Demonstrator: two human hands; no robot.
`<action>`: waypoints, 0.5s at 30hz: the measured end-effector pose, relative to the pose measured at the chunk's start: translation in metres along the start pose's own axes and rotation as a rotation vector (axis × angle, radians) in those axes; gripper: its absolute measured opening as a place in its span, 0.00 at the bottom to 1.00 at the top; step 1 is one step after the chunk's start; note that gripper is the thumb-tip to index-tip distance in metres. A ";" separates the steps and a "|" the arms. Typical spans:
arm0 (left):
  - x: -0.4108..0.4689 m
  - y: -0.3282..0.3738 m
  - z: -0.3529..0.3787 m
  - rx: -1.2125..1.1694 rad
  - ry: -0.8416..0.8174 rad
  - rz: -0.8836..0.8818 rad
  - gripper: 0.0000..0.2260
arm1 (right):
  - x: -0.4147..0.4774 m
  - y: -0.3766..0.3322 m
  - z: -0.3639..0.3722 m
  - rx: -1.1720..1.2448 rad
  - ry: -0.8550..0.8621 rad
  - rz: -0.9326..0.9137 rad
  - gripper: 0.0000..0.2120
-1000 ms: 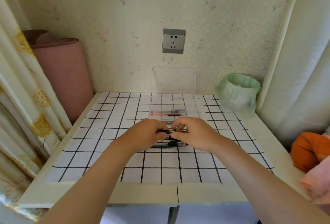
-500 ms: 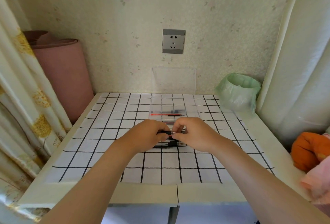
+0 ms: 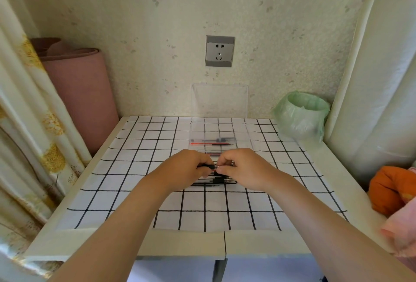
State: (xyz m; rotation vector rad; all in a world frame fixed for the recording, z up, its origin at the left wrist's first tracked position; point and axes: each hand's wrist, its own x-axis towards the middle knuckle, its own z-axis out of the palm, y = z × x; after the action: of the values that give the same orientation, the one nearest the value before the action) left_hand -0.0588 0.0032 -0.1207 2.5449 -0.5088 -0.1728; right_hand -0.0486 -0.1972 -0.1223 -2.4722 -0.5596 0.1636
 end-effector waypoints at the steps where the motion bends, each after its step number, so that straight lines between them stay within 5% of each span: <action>1: 0.000 -0.001 0.000 -0.001 -0.002 -0.001 0.07 | 0.000 0.000 0.000 0.002 0.003 -0.002 0.05; 15: 0.001 0.002 0.002 0.039 0.021 0.022 0.08 | -0.006 0.009 -0.009 -0.022 0.058 0.020 0.10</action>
State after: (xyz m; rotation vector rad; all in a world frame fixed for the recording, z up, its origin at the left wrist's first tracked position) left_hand -0.0586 0.0002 -0.1218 2.5750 -0.5362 -0.1298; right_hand -0.0486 -0.2108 -0.1201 -2.4957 -0.5152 0.0934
